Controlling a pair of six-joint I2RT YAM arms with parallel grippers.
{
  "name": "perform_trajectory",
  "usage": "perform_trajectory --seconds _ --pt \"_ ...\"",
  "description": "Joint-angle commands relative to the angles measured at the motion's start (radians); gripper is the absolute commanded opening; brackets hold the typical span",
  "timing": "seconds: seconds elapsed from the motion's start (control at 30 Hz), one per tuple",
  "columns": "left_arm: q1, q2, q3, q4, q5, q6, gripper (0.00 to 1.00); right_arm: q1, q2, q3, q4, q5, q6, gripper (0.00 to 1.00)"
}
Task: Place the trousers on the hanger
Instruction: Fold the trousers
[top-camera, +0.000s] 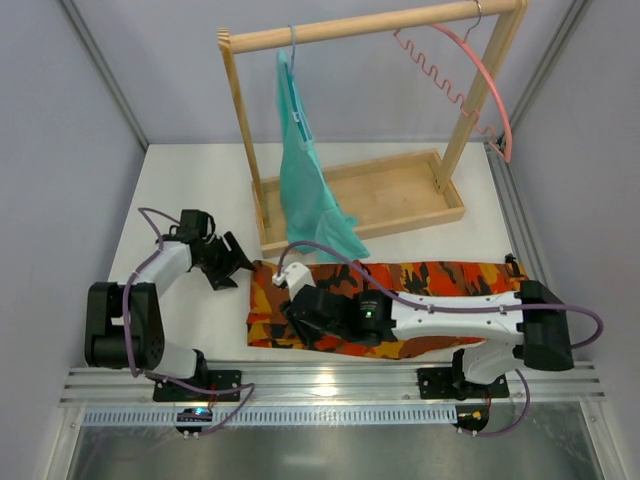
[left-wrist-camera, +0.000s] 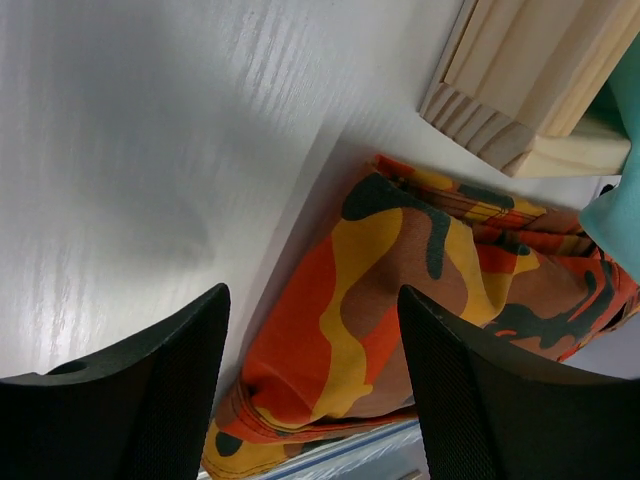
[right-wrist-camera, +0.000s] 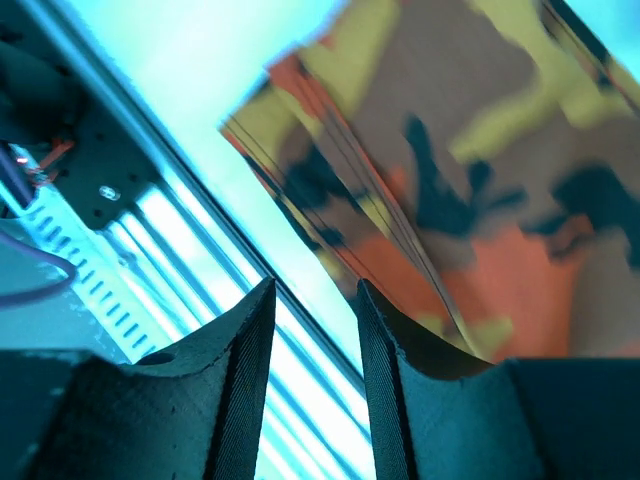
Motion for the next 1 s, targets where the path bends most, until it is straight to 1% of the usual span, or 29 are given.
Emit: perform_trajectory --seconds 0.0,0.03,0.07,0.17,0.2,0.27,0.33,0.37,0.43,0.47,0.53,0.57,0.63,0.67,0.7,0.8,0.9,0.93,0.97 --pt "-0.004 0.034 -0.009 0.094 0.107 0.007 0.69 0.007 0.108 0.137 0.134 -0.141 -0.275 0.42" --pt "-0.004 0.045 -0.008 0.101 0.113 0.005 0.69 0.007 0.138 0.16 0.143 -0.157 -0.298 0.43" --pt "-0.004 0.056 -0.006 0.1 0.112 0.005 0.68 0.007 0.2 0.21 0.139 -0.16 -0.324 0.44" --pt "-0.004 0.094 -0.005 0.108 0.109 0.0 0.67 -0.001 0.283 0.284 0.139 -0.169 -0.42 0.48" --pt "-0.004 0.108 -0.006 0.117 0.127 -0.004 0.66 -0.005 0.329 0.294 0.154 -0.18 -0.459 0.49" --pt "-0.004 0.125 -0.008 0.141 0.153 -0.012 0.63 -0.024 0.38 0.329 0.163 -0.214 -0.489 0.52" --pt "-0.004 0.145 -0.008 0.148 0.173 -0.013 0.58 -0.039 0.449 0.37 0.168 -0.226 -0.532 0.53" --pt "-0.004 0.147 -0.009 0.157 0.176 -0.015 0.51 -0.042 0.468 0.38 0.174 -0.229 -0.545 0.53" --pt "-0.004 0.156 -0.011 0.161 0.184 -0.018 0.45 -0.051 0.524 0.415 0.182 -0.224 -0.565 0.53" --pt "-0.006 0.159 -0.009 0.161 0.185 -0.018 0.36 -0.059 0.543 0.422 0.188 -0.224 -0.569 0.53" --pt "-0.004 0.167 -0.008 0.16 0.188 -0.018 0.25 -0.066 0.578 0.436 0.212 -0.217 -0.573 0.53" --pt "-0.004 0.167 -0.006 0.158 0.191 -0.018 0.16 -0.073 0.589 0.439 0.218 -0.206 -0.576 0.54" --pt "-0.004 0.168 -0.006 0.158 0.193 -0.019 0.08 -0.077 0.612 0.439 0.241 -0.194 -0.581 0.54" --pt "-0.004 0.17 -0.005 0.16 0.196 -0.021 0.02 -0.083 0.621 0.444 0.246 -0.194 -0.578 0.53" --pt "-0.004 0.17 -0.005 0.16 0.196 -0.024 0.0 -0.088 0.63 0.447 0.246 -0.194 -0.578 0.53" --pt "-0.004 0.165 -0.002 0.158 0.19 -0.038 0.0 -0.094 0.644 0.438 0.252 -0.218 -0.569 0.51" --pt "-0.004 0.159 0.009 0.152 0.184 -0.05 0.0 -0.094 0.627 0.406 0.26 -0.258 -0.561 0.39" --pt "-0.004 0.156 0.015 0.152 0.179 -0.053 0.0 -0.093 0.615 0.381 0.269 -0.272 -0.558 0.31" --pt "-0.006 0.154 0.018 0.151 0.17 -0.058 0.0 -0.09 0.591 0.366 0.28 -0.287 -0.555 0.26"
